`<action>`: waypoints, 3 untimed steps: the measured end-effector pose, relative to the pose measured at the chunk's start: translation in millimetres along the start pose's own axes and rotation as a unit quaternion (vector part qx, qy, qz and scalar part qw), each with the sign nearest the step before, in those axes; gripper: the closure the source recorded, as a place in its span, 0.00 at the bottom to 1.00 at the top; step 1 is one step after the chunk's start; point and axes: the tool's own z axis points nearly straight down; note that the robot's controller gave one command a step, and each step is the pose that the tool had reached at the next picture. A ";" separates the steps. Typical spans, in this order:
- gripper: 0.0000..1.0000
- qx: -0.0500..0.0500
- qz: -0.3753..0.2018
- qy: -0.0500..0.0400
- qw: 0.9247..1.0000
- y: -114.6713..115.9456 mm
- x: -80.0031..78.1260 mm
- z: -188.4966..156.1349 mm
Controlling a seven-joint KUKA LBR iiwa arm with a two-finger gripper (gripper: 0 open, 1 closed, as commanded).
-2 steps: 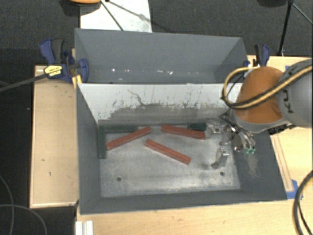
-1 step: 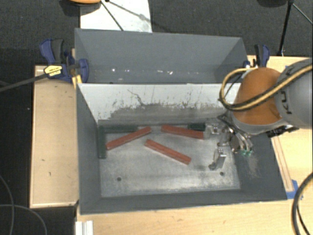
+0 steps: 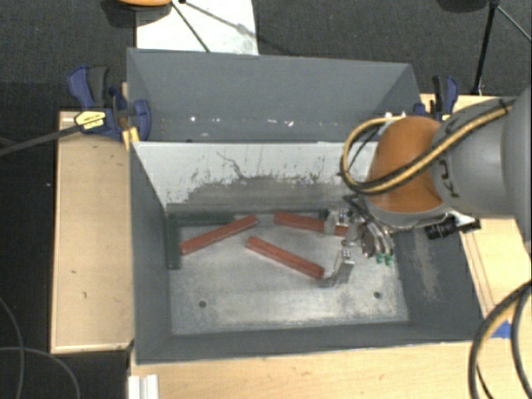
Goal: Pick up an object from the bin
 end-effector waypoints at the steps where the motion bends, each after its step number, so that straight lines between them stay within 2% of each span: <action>1: 0.00 0.000 0.060 0.000 0.998 20.4 -4.7 2.1; 2: 1.00 0.000 0.001 0.001 1.000 109.2 29.7 5.7; 3: 1.00 0.000 0.001 0.001 1.000 109.1 29.6 5.7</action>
Offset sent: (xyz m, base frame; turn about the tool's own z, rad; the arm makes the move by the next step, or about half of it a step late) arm -0.0168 0.1114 -0.0063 0.0065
